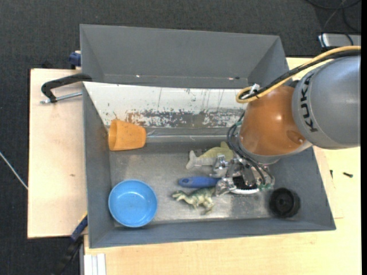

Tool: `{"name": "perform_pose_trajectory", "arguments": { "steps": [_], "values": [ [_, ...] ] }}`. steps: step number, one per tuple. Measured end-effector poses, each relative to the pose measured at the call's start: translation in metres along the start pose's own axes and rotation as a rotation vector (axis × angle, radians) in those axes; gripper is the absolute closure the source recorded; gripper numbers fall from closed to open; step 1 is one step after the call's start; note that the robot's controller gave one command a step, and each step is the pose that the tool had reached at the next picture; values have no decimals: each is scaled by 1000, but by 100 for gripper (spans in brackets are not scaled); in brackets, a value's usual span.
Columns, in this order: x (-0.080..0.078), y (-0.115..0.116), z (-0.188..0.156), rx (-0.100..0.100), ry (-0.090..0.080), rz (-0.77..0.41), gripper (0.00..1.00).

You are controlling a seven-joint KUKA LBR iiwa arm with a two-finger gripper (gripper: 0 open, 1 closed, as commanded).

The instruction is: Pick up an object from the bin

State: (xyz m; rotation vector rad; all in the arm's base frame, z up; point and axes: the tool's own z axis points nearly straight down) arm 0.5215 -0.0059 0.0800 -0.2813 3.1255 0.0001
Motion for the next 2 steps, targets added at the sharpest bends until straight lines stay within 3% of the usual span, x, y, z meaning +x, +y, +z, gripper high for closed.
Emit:
{"name": "perform_pose_trajectory", "arguments": {
  "steps": [1, 2],
  "values": [
    [-25, -7, -118, 1, -10, 35, 100],
    [-8, -62, -184, 4, -5, -321, 100]
  ]
}}
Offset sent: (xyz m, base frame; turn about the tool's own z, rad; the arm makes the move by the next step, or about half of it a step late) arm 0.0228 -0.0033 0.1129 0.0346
